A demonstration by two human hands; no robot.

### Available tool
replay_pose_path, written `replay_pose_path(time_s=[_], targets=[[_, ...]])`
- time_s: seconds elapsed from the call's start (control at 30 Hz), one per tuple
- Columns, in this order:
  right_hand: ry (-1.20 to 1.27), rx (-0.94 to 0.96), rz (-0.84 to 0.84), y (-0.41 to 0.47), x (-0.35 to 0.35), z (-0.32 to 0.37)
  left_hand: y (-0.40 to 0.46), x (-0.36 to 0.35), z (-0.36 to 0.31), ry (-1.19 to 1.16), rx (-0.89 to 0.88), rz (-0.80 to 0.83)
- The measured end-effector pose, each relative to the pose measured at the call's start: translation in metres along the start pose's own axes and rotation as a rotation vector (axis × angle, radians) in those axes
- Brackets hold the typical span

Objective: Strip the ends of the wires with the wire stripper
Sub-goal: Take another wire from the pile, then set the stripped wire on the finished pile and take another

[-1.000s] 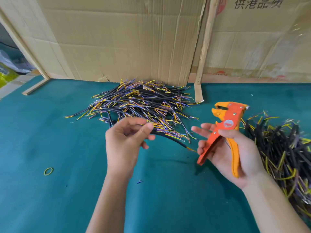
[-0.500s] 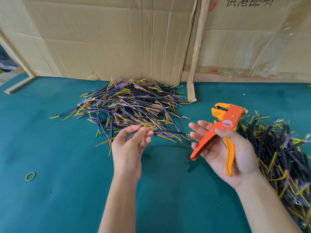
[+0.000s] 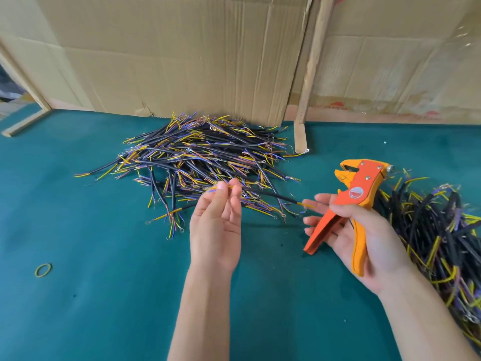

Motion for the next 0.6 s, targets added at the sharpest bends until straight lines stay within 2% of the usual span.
replay_pose_path(time_s=[0.07,0.2,0.6], targets=[[0.008,-0.001,0.02,-0.0011,0.0002,0.0001,0.0014,0.0,-0.0013,-0.029,0.008,-0.01],[0.083,-0.003,0.083,-0.0042,-0.003,-0.0006,0.003,0.0023,-0.0009,0.069,-0.011,0.028],[0.132,-0.033,0.08,-0.0039,-0.007,-0.0025,0.0044,0.003,-0.0063,0.235,-0.1,-0.003]])
Point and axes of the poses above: each hand's wrist, its own y-axis towards the middle knuckle, its own x-axis out of the back of the hand, z = x × y, the point moved 1 cm from there along y, towards the middle knuckle, and after that the axes turned 4 degrees about -z, right-handed, at the moved point
